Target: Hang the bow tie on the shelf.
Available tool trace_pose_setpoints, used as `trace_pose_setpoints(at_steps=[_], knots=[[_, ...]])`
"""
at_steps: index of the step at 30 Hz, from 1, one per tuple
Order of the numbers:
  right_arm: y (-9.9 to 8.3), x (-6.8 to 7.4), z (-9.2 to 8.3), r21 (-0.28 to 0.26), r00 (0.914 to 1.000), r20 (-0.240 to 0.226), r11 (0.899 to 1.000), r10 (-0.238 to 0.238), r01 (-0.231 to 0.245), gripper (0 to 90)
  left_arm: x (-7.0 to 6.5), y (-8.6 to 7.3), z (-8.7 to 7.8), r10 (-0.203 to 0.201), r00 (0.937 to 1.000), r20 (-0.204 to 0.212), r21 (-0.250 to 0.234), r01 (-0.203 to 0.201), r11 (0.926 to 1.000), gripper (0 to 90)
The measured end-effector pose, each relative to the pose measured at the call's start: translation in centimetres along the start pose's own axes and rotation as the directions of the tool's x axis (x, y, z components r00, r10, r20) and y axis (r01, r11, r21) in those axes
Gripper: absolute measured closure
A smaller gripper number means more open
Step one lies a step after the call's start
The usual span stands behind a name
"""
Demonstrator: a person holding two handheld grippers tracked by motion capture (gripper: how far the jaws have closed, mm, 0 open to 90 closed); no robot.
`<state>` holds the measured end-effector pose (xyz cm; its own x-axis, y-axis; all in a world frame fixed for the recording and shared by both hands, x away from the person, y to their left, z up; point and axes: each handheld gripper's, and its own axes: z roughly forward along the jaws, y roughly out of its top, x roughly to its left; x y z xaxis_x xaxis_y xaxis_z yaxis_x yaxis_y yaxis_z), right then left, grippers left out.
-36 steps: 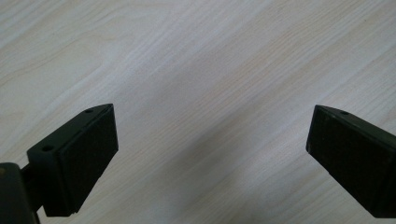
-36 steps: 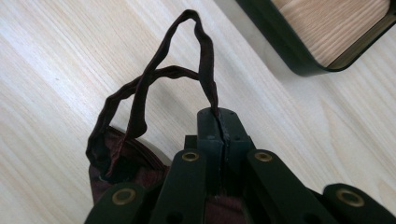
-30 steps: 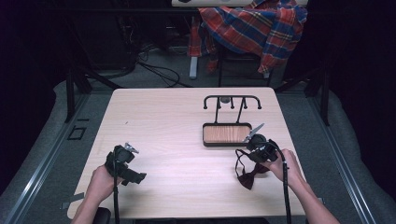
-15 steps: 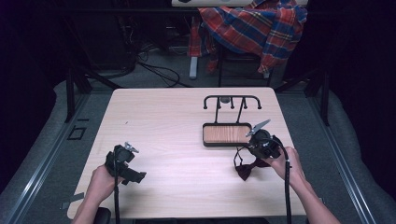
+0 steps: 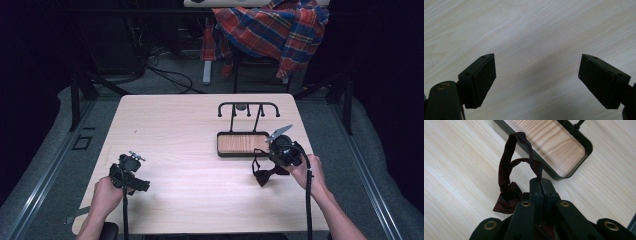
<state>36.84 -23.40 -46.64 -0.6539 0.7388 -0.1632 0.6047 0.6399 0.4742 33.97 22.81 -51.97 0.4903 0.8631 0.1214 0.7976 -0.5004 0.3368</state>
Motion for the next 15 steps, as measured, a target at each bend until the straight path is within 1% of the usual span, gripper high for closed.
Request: trace_pose_setpoints(at_steps=[1,3,4,5,8,9,11,15], knots=[[0.1,-0.2,-0.1,0.005,1.0,0.0,1.0,-0.003,0.003,89.2,0.0,0.0,0.0,0.001,1.0,0.003,-0.002,-0.001,1.0,14.5],[0.1,-0.4,-0.3,-0.008,0.9999,0.008,1.0,0.006,-0.006,89.3,0.0,0.1,-0.1,0.004,1.0,0.005,-0.002,-0.004,1.0,14.3],[0.1,-0.5,-0.4,-0.013,0.9999,0.005,1.0,0.01,-0.01,89.3,-0.1,0.1,-0.1,0.004,0.9999,0.011,-0.006,-0.004,1.0,14.2],[0.1,-0.7,-0.5,-0.013,0.9998,0.016,1.0,0.013,-0.013,89.3,-0.1,0.1,-0.1,0.004,0.9999,0.012,-0.006,-0.004,1.0,14.1],[0.2,-1.1,-0.8,-0.039,0.9993,0.023,0.999,0.029,-0.028,89.2,-0.1,0.1,-0.1,0.009,0.9999,0.014,-0.009,-0.009,0.9999,14.1],[0.2,-1.1,-0.8,-0.039,0.9993,0.023,0.999,0.029,-0.028,89.2,-0.1,0.1,-0.1,0.009,0.9999,0.014,-0.009,-0.009,0.9999,14.0],[0.3,-1.5,-1.2,-0.058,0.9986,0.025,0.997,0.047,-0.045,89.3,-0.2,0.1,-0.1,0.012,0.9997,0.019,-0.012,-0.012,0.9999,14.0],[0.5,-1.9,-1.5,-0.074,0.9978,0.035,0.996,0.057,-0.054,89.3,-0.3,0.2,-0.1,0.015,0.9998,0.017,-0.015,-0.015,0.9998,14.1]])
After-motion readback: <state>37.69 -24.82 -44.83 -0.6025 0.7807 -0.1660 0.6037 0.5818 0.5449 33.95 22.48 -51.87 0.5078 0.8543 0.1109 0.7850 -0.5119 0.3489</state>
